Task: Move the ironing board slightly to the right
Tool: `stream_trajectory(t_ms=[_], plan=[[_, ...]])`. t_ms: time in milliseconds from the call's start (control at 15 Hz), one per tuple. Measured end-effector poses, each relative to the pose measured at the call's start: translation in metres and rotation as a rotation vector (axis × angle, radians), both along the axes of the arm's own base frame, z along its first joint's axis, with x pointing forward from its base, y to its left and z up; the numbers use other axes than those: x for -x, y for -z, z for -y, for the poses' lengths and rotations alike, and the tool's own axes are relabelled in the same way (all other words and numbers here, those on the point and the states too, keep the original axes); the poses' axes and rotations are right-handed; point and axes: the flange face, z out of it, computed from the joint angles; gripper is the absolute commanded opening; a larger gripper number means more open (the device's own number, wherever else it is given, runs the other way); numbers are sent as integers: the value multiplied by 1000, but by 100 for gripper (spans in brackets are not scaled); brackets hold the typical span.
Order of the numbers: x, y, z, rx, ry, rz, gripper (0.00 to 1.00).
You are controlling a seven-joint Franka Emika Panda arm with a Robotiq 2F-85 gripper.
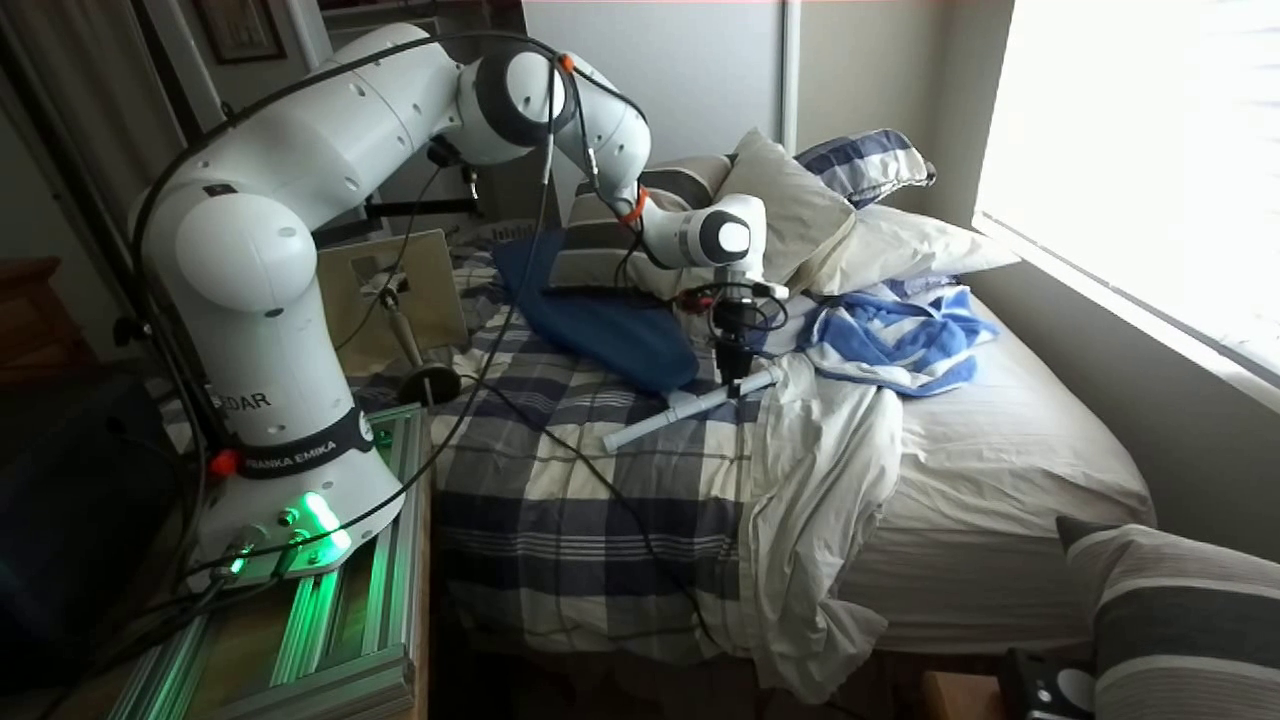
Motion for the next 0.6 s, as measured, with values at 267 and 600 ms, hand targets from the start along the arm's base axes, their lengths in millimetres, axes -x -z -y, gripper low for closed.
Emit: stream_trajectory(t_ms=[267, 600], plan=[[0, 1, 4, -2, 4, 3, 9], [2, 2, 8, -9, 6, 15, 9]])
